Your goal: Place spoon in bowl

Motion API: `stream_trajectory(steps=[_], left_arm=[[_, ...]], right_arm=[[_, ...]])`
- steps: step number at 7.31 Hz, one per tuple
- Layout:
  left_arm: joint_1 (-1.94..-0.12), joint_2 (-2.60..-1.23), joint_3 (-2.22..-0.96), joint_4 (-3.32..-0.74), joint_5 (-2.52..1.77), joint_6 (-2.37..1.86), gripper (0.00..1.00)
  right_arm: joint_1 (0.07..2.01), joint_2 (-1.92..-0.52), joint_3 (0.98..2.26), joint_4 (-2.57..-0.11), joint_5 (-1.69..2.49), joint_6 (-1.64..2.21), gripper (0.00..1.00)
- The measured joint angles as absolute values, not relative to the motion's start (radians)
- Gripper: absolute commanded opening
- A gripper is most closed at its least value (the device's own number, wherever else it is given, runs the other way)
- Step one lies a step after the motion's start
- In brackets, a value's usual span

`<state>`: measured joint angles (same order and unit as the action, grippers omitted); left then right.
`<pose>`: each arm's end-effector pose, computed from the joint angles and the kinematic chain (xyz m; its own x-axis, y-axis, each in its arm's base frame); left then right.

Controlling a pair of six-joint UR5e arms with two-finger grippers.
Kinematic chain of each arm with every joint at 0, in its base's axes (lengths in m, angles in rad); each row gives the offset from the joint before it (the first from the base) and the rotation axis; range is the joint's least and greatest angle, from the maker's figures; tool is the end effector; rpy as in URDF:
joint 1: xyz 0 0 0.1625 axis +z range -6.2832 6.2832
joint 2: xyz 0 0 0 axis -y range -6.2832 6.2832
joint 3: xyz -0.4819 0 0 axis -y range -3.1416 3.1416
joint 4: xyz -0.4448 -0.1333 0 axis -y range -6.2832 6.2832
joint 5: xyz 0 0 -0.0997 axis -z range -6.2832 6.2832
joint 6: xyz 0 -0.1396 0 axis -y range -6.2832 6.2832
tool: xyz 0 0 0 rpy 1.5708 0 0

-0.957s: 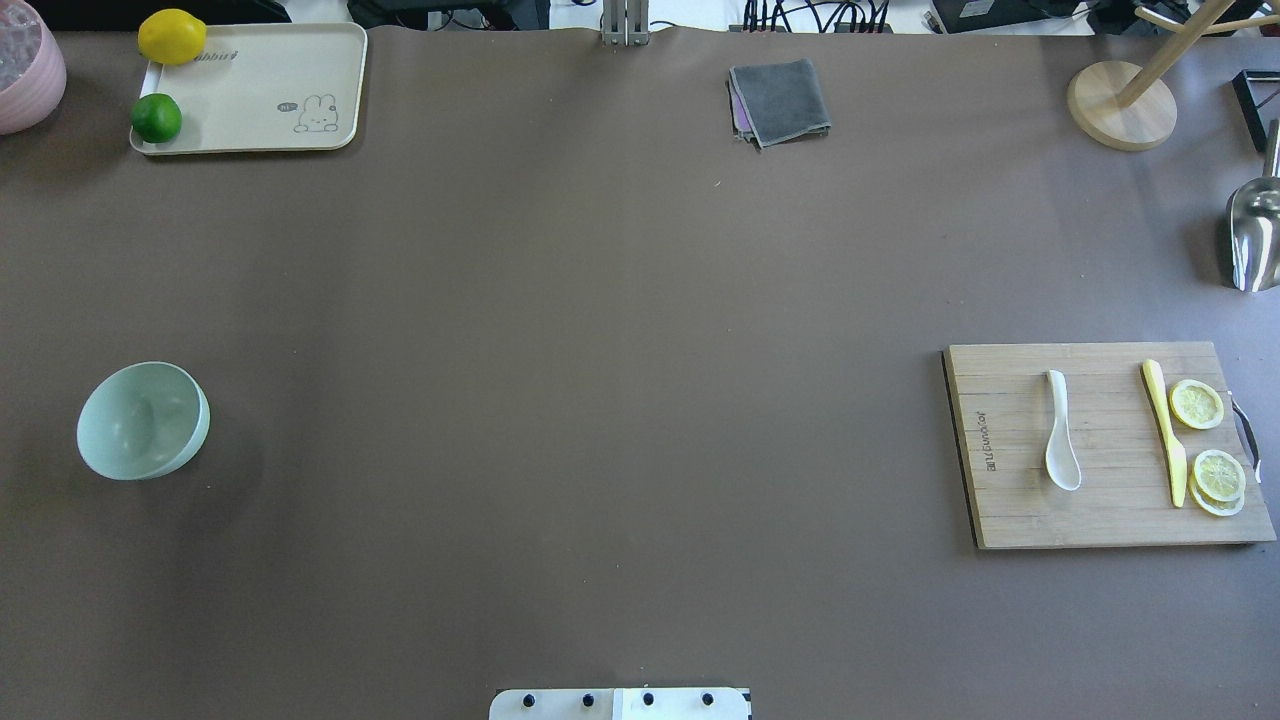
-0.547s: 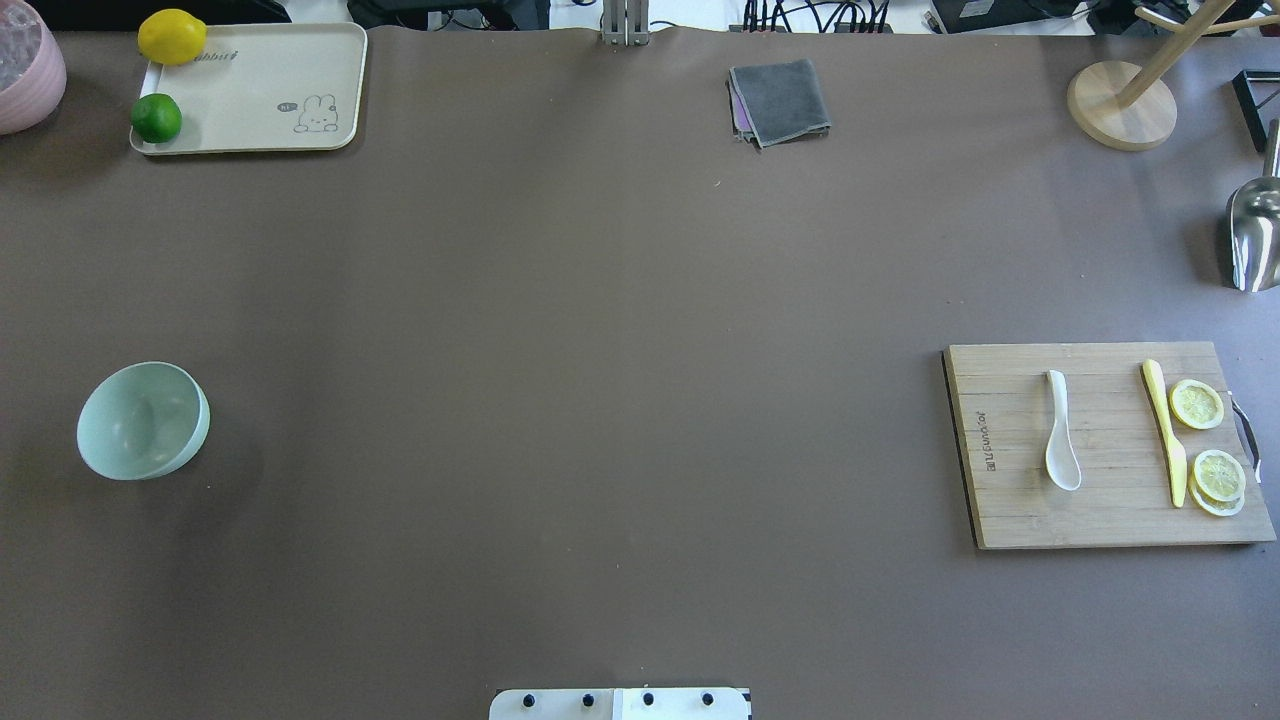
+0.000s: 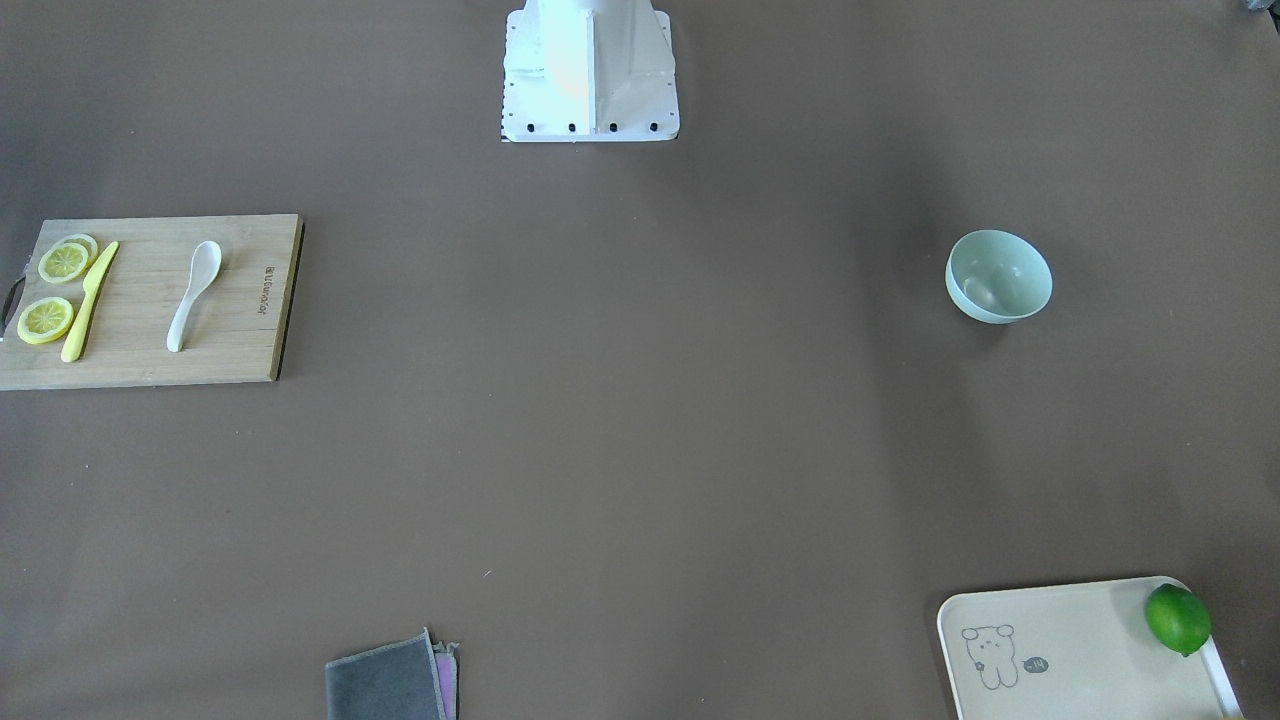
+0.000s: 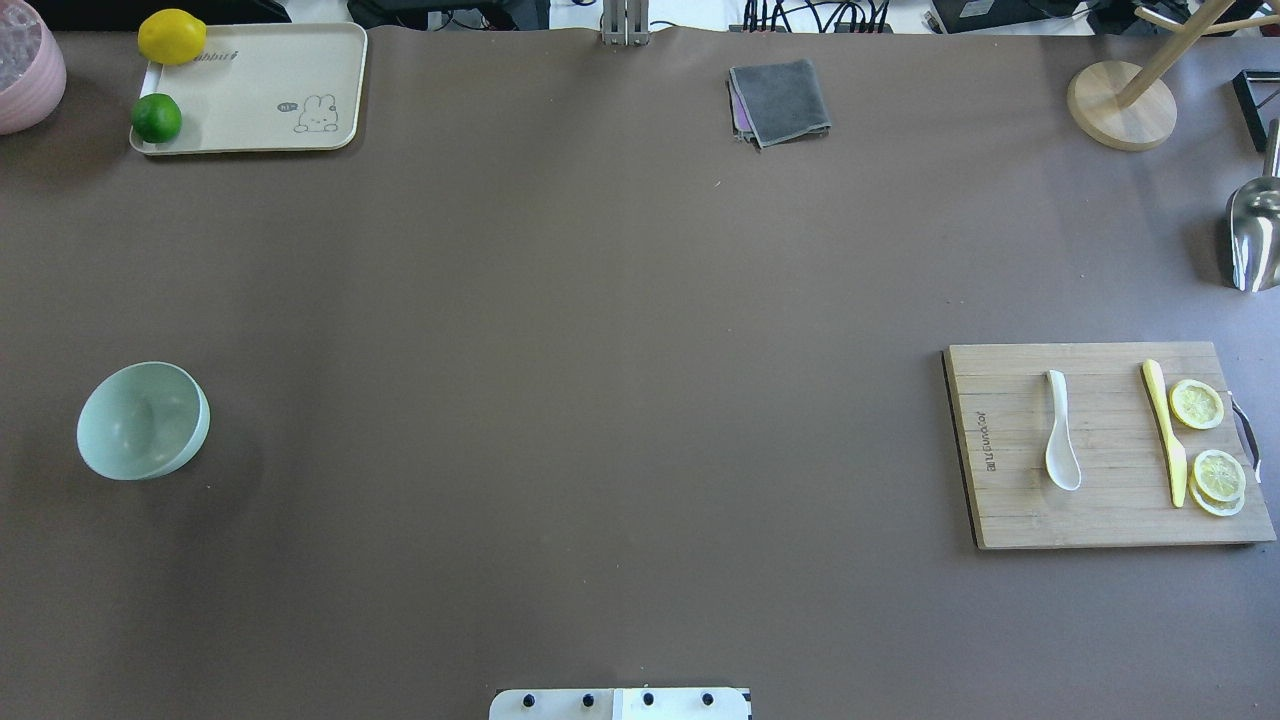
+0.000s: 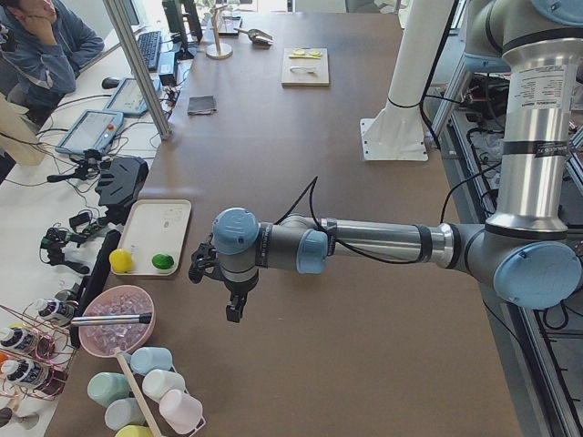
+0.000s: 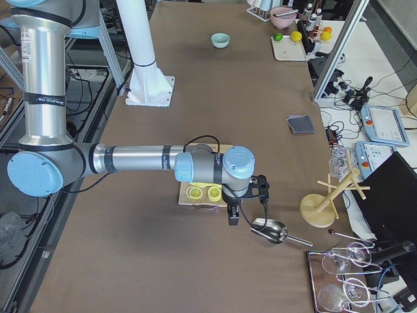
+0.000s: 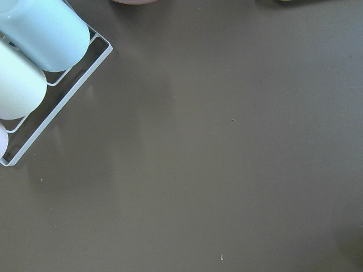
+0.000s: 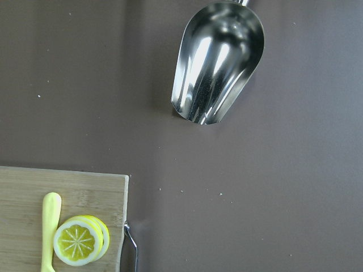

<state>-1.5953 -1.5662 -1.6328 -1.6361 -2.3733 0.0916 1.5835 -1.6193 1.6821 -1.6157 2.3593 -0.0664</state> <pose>-0.0464 -0.5517 0.7030 0.6962 0.1614 -0.6995 -0.0395 0.9815 0.1872 0.0409 -0.5215 0.7125 0.7043 -0.0701 0.7064 0.0341 0.9973 0.0649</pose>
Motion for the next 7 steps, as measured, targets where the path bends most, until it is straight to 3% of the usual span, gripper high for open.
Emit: stream_trajectory(steps=[7], left_arm=[[-1.593, -1.560, -1.652, -1.661, -2.373, 0.088, 0.98]], right_arm=[[1.583, -1.623, 1.678, -1.613, 2.379, -0.074, 1.00]])
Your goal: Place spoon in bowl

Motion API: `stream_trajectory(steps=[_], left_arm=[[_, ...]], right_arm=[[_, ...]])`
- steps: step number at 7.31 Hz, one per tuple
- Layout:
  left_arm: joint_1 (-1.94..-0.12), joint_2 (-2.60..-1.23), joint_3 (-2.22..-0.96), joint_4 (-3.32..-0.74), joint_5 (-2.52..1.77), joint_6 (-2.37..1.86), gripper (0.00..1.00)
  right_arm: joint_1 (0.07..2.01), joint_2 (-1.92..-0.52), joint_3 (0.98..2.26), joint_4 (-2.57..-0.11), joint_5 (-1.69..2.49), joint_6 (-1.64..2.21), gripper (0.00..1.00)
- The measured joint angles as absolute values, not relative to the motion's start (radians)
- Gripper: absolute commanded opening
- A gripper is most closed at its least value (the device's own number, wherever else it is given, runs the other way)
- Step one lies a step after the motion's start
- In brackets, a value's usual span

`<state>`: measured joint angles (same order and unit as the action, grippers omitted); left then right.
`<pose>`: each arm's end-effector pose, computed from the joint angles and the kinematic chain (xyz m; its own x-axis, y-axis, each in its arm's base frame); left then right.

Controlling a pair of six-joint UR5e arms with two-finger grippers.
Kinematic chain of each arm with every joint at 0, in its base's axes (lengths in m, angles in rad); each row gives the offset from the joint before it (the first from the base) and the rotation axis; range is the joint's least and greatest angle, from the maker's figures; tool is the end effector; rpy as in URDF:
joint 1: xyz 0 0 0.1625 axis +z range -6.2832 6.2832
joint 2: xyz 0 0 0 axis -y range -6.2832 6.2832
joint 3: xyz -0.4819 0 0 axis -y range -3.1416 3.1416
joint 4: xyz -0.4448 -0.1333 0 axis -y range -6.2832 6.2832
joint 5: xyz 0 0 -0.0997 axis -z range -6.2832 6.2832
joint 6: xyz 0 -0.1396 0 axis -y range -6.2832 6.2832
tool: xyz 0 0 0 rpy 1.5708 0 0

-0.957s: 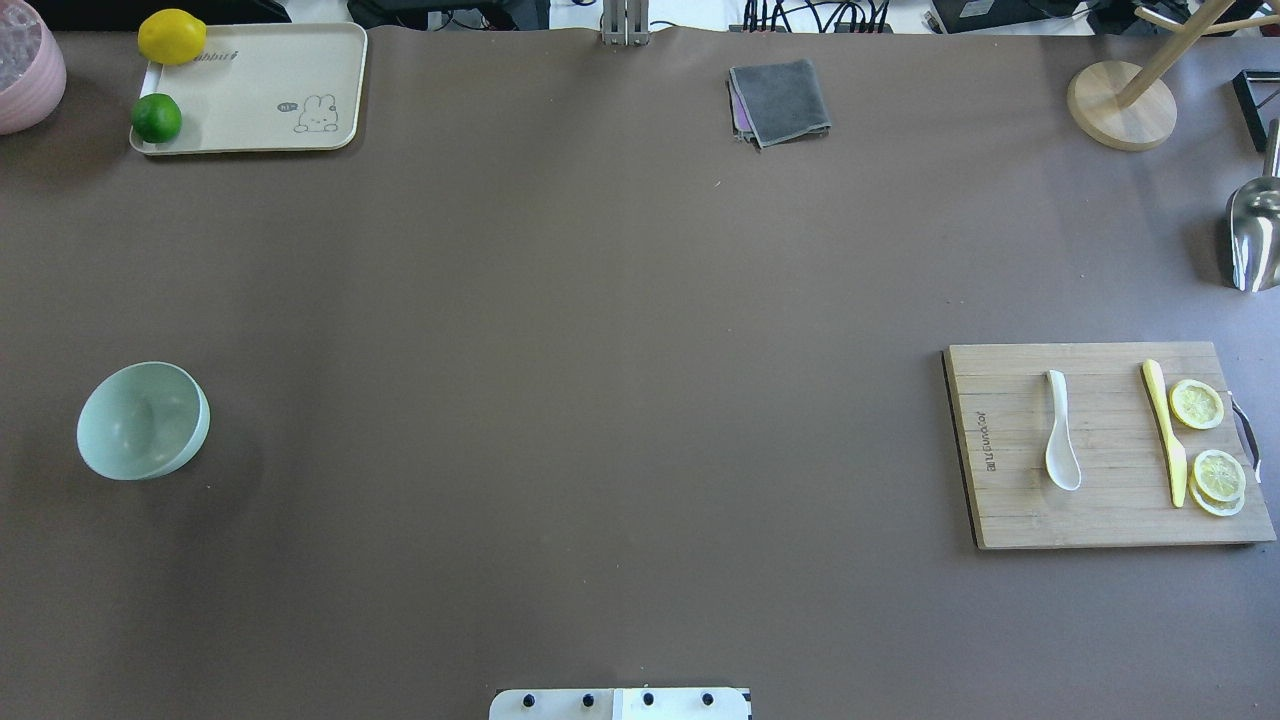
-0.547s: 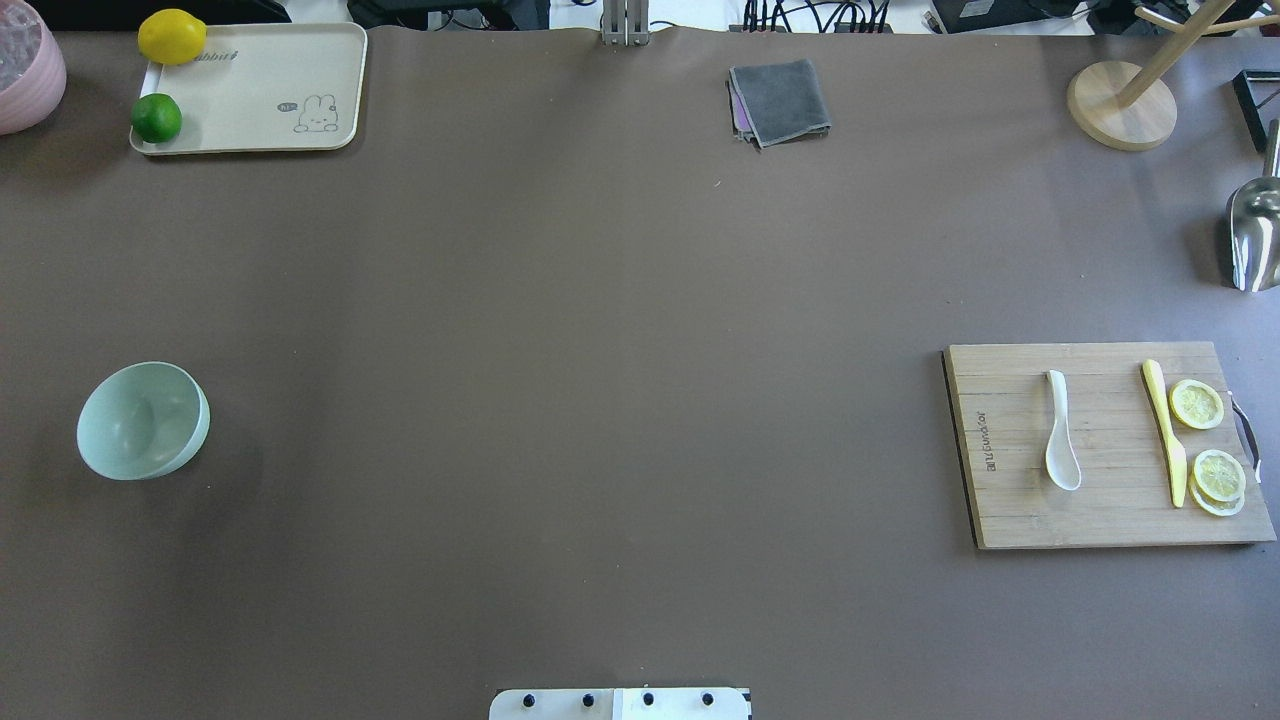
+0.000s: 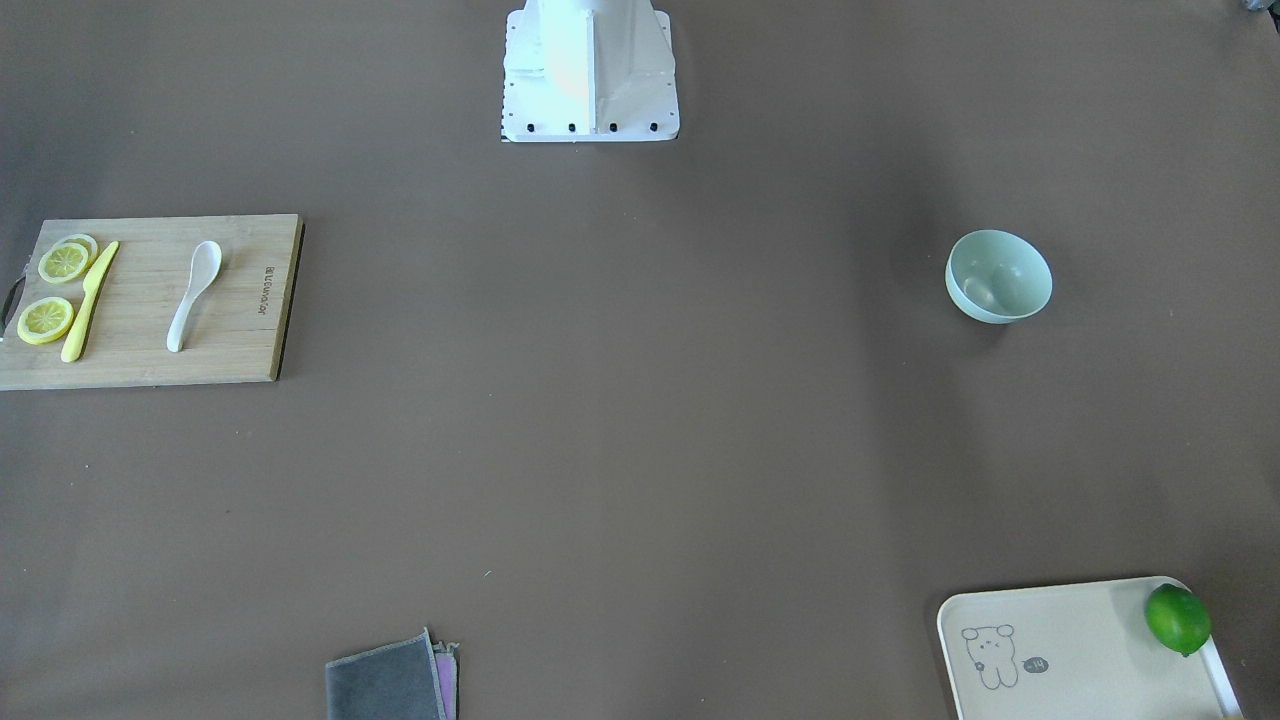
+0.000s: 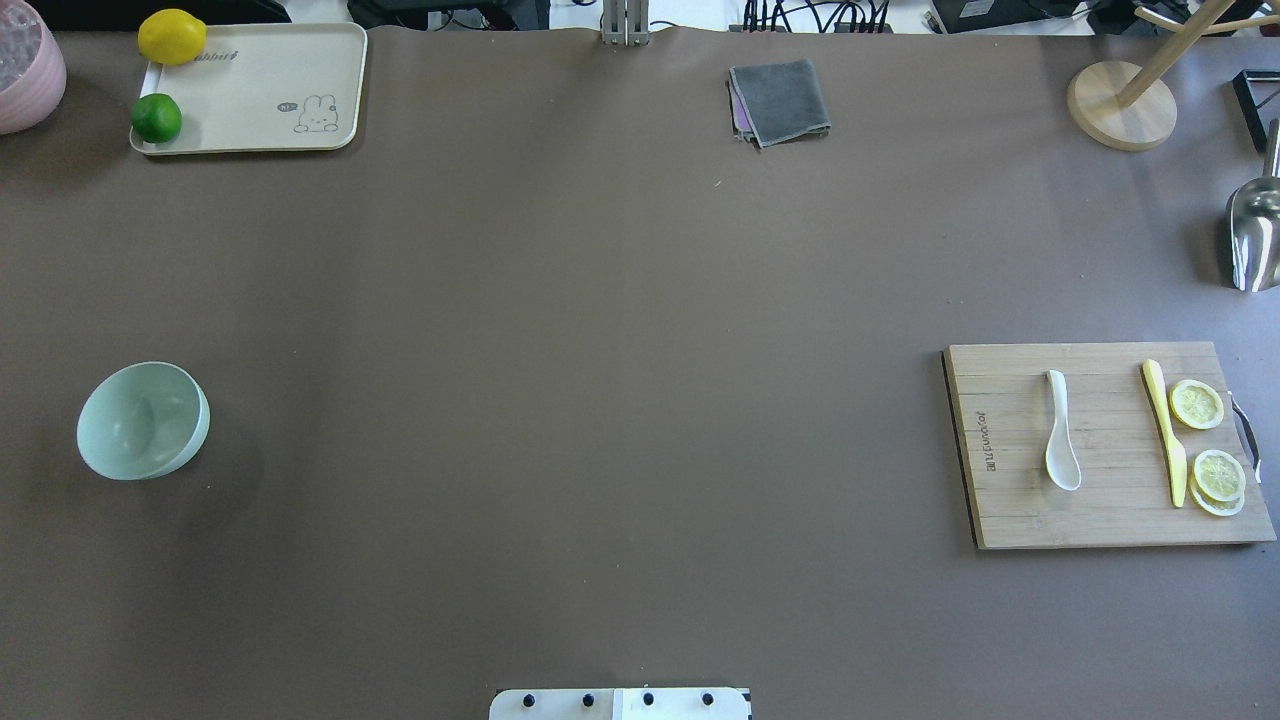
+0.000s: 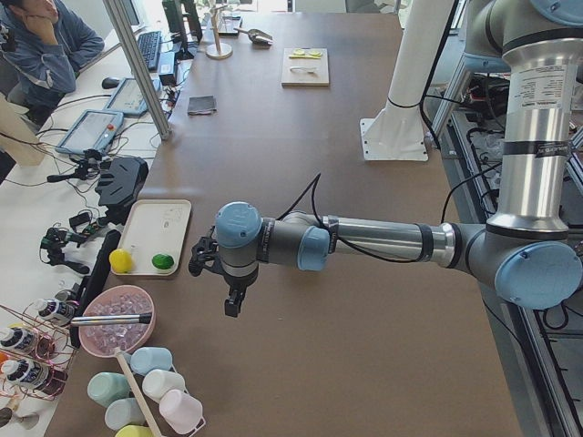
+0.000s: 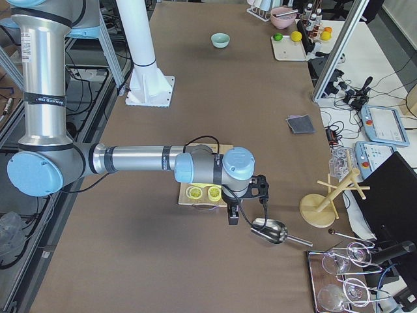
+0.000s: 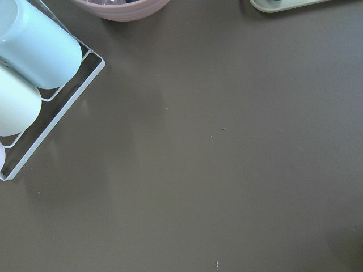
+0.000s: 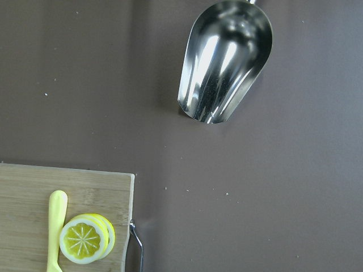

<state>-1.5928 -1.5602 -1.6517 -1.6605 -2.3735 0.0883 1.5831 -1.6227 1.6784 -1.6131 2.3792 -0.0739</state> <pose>-0.0450 -0.5516 0.6930 0.6963 0.1859 -0.6932 -0.0398 0.9744 0.2213 0.0387 -0.5197 0.7141 0.6897 -0.0750 0.7202 0.0387 0.9970 0.0668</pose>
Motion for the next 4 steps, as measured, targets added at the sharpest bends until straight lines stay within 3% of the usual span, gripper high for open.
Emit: stream_trajectory(steps=[4], left_arm=[[-1.570, -1.572, -1.691, -1.674, -2.399, 0.035, 0.98]], right_arm=[[1.580, -1.628, 1.679, -1.613, 2.421, -0.072, 1.00]])
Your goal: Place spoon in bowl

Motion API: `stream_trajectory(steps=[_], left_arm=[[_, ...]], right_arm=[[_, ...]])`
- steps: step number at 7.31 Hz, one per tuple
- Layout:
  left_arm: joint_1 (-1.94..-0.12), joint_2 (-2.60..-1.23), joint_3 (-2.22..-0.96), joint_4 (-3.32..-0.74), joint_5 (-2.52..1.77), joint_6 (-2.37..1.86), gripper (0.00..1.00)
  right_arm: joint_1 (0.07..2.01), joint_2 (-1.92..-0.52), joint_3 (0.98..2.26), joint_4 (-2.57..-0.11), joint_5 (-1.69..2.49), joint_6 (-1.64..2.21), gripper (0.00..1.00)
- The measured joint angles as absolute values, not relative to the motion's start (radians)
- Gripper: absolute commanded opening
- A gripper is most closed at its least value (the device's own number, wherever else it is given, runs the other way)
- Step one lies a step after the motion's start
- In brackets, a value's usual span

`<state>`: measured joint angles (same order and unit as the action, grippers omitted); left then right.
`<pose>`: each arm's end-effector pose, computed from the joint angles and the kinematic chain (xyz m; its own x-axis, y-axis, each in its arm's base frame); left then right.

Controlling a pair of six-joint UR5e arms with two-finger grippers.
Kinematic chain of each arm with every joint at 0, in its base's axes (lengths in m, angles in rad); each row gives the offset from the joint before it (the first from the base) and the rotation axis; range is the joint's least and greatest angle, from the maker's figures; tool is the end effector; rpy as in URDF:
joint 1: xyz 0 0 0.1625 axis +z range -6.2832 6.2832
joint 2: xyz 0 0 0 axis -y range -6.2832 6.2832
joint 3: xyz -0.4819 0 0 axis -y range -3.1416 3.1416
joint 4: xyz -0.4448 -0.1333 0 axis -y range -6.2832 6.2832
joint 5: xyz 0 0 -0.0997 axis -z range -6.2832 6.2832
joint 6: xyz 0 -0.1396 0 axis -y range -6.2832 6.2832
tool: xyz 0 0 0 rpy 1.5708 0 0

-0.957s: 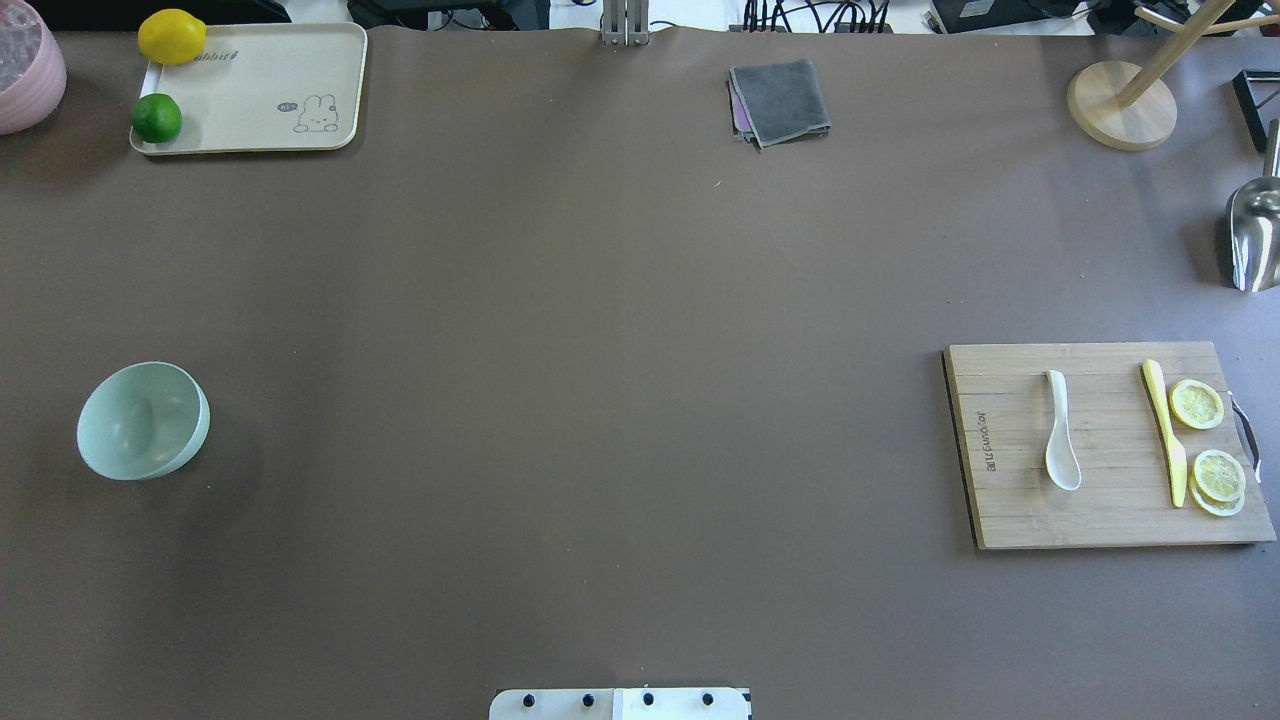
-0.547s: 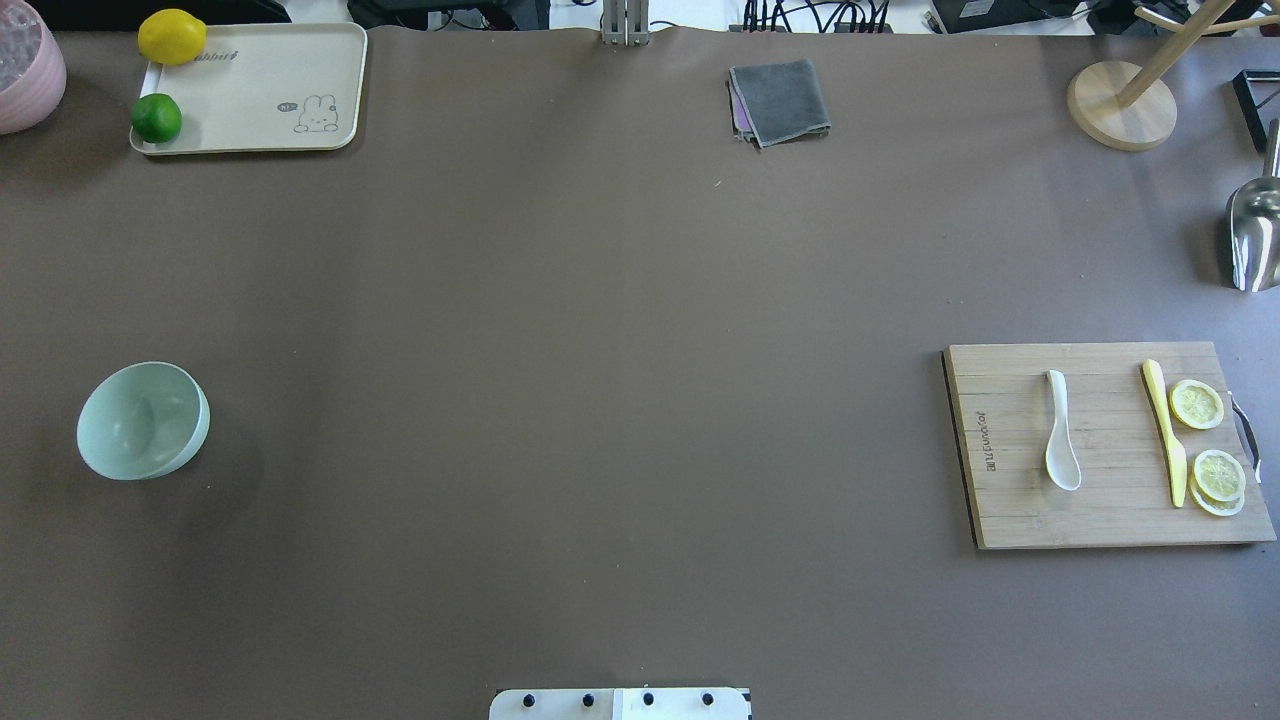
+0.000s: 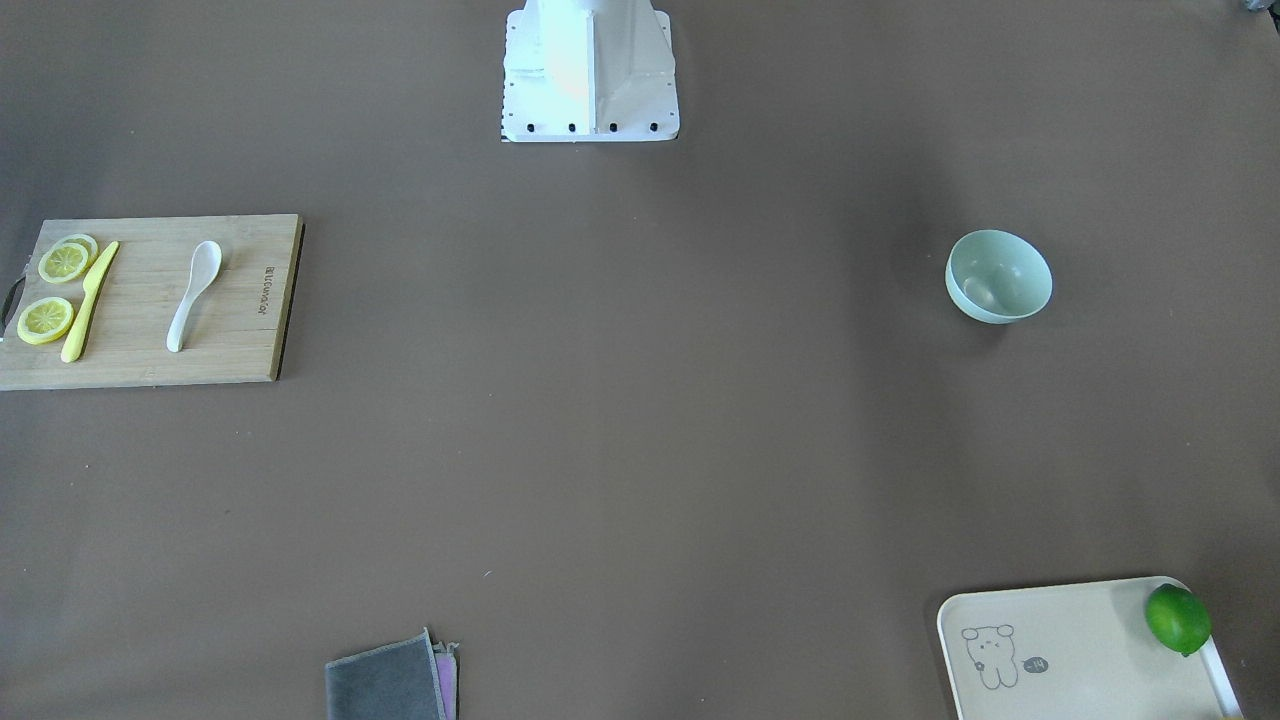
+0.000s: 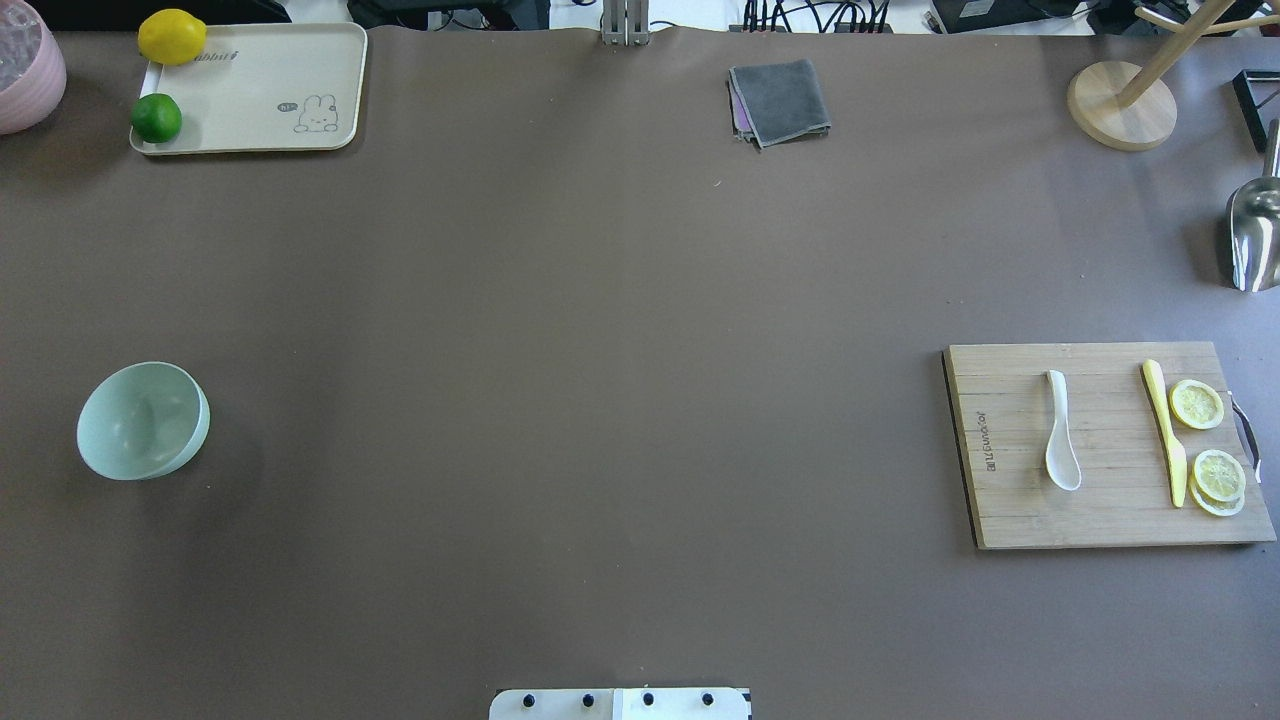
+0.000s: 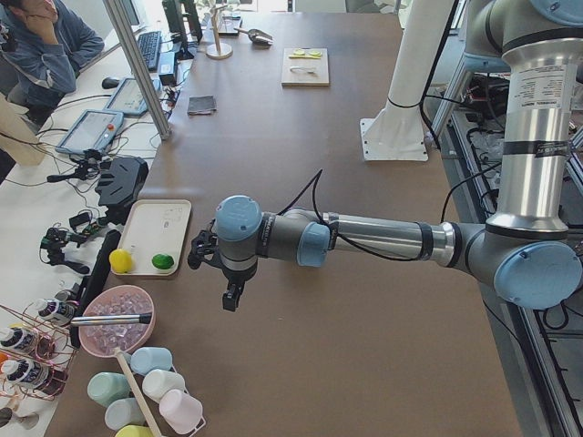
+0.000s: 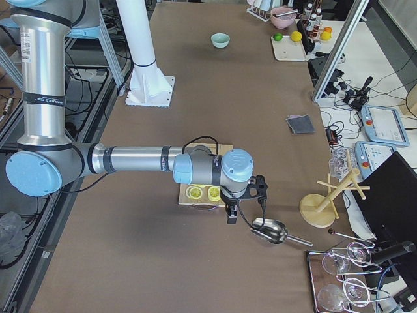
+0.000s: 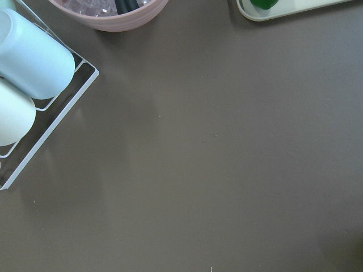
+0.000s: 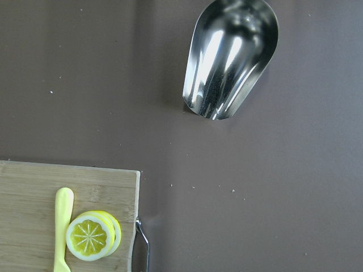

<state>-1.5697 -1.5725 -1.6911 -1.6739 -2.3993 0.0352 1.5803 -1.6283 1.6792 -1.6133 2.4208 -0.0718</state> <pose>-0.0298 -0.5606 0.6600 0.6753 0.1994 -0.7100 -0.0248 0.9683 0.2484 0.0333 -0.5167 0.7123 0.6590 -0.0718 0.7487 0.0379 0.9973 0.0623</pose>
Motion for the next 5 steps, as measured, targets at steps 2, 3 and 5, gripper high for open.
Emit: stream_trajectory(steps=[2, 3, 5], left_arm=[[-1.449, -1.584, -1.716, -1.779, -2.433, -0.182, 0.98], [-1.388, -1.582, -1.712, -1.844, -2.432, -0.271, 0.97], [-1.264, -1.579, -1.702, -1.901, -2.383, -0.393, 0.89]], right_arm=[[1.557, -1.626, 1.685, -1.612, 2.466, -0.074, 1.00], [1.543, -1.625, 1.688, -1.601, 2.482, -0.073, 1.00], [1.523, -1.627, 1.686, -1.554, 2.493, -0.064, 1.00]])
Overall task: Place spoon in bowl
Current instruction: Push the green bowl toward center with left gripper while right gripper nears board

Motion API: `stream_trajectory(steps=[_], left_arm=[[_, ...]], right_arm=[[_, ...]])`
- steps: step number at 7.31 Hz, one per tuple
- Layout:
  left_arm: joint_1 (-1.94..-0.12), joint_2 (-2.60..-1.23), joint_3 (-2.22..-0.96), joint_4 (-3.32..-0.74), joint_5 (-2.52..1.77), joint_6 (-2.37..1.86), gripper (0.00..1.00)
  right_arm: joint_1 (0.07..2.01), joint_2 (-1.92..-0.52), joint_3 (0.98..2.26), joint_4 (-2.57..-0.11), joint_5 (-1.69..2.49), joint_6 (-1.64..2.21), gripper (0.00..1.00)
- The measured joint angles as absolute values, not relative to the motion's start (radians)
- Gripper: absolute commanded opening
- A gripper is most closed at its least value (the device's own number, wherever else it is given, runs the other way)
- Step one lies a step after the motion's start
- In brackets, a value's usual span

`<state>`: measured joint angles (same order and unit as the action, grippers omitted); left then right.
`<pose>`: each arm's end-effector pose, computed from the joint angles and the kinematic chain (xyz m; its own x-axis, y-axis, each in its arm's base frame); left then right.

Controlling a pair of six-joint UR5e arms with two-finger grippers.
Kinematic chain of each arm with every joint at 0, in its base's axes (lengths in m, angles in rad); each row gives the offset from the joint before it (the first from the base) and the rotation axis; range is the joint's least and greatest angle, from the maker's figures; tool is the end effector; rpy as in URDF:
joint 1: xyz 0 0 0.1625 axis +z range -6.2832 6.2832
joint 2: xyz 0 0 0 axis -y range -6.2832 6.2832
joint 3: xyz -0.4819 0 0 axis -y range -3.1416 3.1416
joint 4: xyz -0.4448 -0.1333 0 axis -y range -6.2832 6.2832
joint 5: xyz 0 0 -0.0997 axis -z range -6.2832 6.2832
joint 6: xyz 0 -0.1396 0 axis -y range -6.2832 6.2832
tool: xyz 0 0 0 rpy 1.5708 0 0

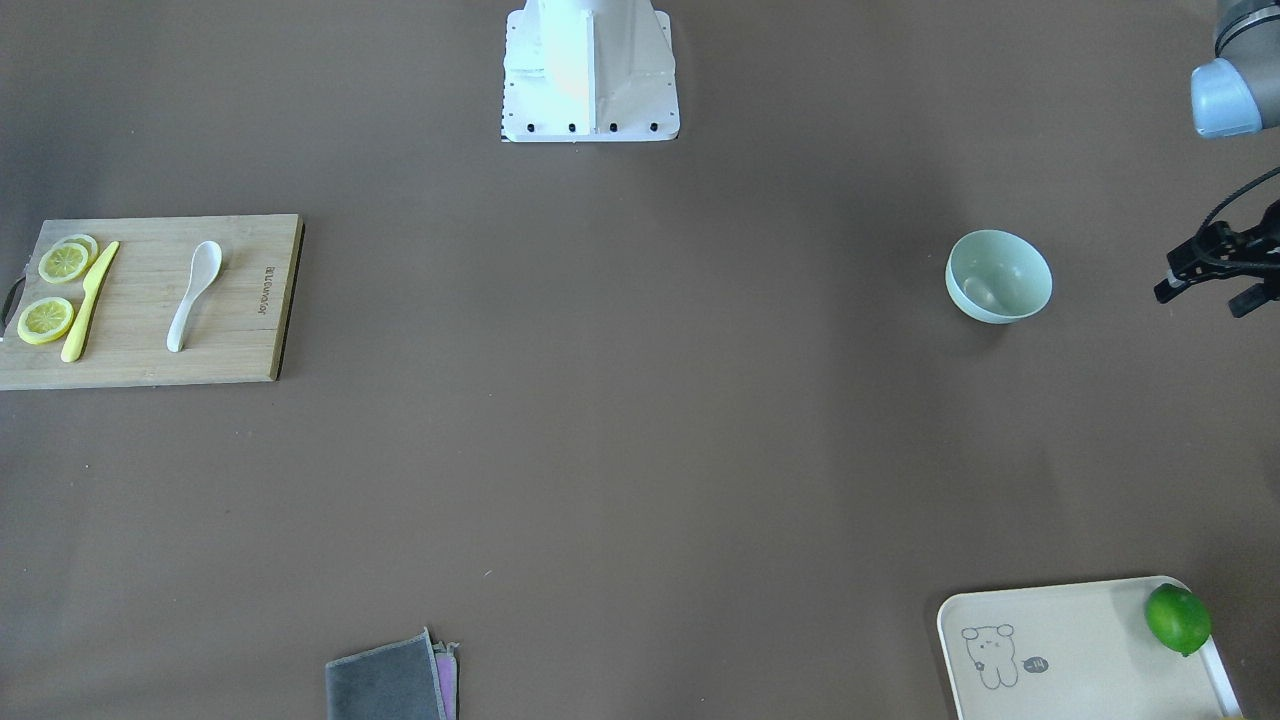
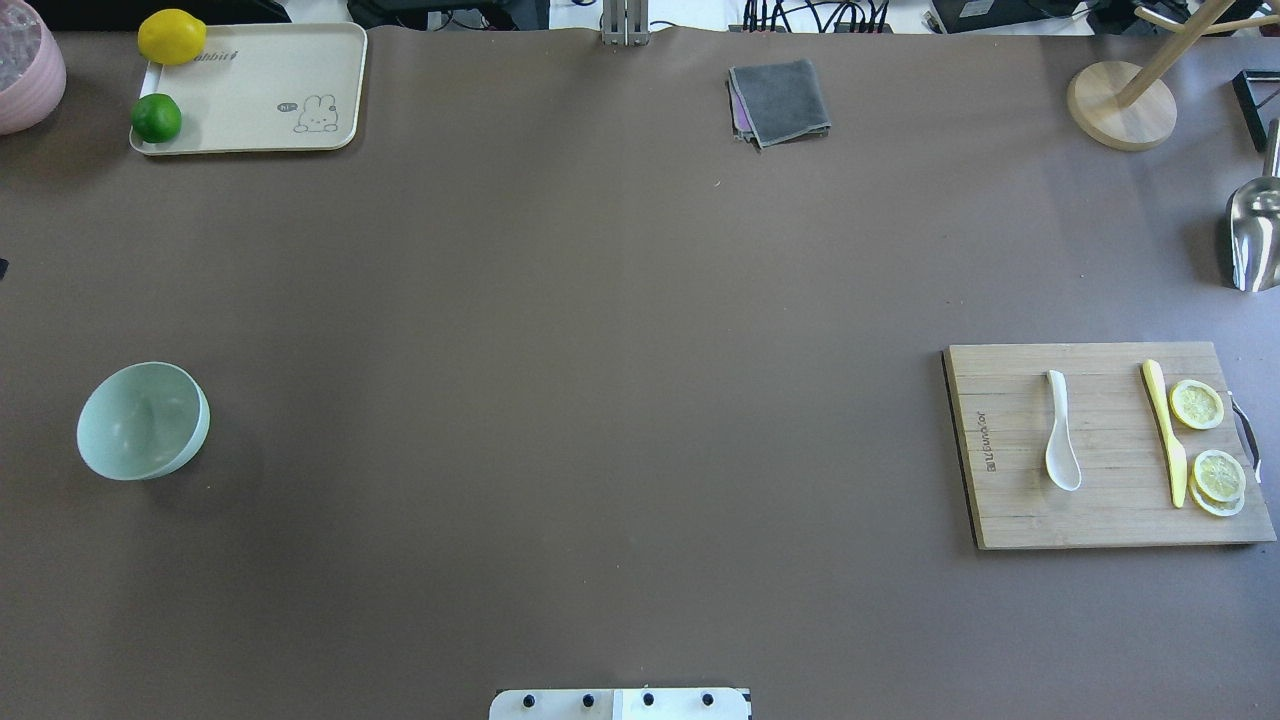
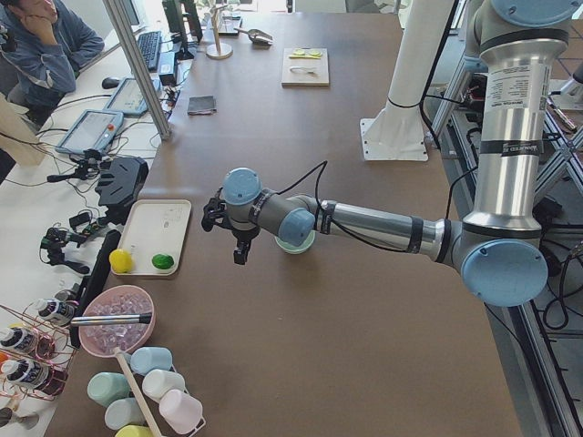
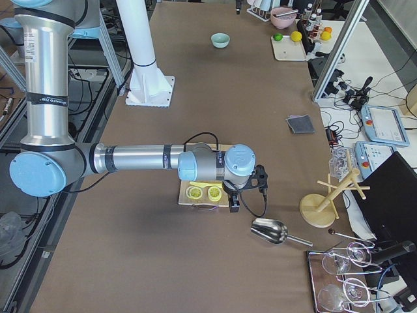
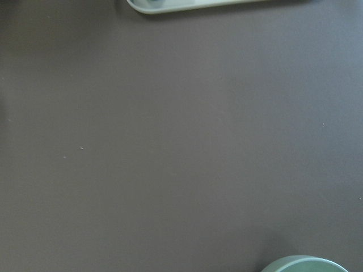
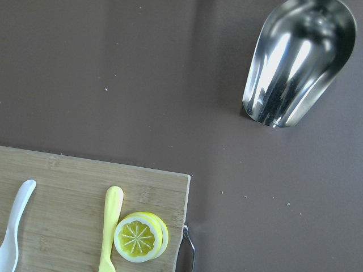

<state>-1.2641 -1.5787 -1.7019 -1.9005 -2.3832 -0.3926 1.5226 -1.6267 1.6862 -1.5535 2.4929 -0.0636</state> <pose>0.1436 -0.5594 0.6234 0.6174 0.1553 -0.7712 -0.0359 0.9849 0.1696 -0.0032 -0.5234 0.6936 0.5962 -0.1533 0.7880 0.0861 0.9882 0.1271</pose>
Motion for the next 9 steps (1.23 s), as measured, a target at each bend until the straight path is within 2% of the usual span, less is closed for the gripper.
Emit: stream_trajectory(steps=[4, 6, 7, 9], left_arm=[[-1.087, -1.524, -1.698, -2.050, -2.334, -0.437, 0.89], [-1.038, -1.506, -1.695, -2.066, -2.329, -0.438, 0.83], [-1.016, -1.504, -1.694, -2.067, -2.319, -0.439, 0.78], [-0.994, -1.506, -1.680, -2.067, -2.305, -0.440, 0.57]], right_arm=[[1.505, -1.620, 1.687, -1.533, 2.491, -0.055, 1.00], [1.498, -1.615, 1.686, -1.533, 2.489, -0.055, 1.00], [1.497, -1.614, 1.686, -1.533, 2.488, -0.055, 1.00], [1.493, -1.614, 1.685, -1.534, 2.487, -0.055, 1.00]])
